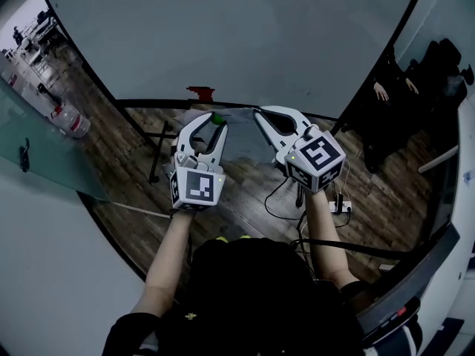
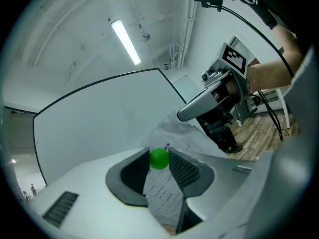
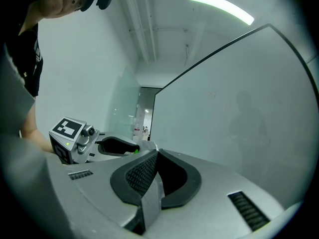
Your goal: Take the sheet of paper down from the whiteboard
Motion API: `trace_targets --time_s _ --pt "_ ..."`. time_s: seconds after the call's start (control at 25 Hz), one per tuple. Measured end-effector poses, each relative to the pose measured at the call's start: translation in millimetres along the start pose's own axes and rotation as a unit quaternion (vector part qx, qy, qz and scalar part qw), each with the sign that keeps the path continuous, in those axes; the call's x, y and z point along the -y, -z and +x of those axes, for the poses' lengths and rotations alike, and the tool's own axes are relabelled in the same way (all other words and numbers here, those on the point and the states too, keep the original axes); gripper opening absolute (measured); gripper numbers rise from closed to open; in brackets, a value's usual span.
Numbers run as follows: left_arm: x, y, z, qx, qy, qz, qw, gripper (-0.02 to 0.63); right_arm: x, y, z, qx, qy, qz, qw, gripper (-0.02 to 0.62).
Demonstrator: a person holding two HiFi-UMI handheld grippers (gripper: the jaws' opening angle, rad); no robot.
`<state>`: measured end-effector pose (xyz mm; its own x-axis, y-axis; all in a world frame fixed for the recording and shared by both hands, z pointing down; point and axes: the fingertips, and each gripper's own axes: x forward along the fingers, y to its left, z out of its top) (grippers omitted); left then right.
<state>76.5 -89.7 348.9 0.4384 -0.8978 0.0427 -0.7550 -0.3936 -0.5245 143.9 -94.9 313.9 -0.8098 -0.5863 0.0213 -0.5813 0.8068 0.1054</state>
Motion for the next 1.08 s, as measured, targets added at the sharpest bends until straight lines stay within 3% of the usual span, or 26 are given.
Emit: trace_targets --time_s 1.08 --pt "-9.9 0.3 7.8 0.002 0.005 0.007 1.0000 0.132 0.7 2.0 8.5 -0.006 -0.005 -0.006 1.000 -0.003"
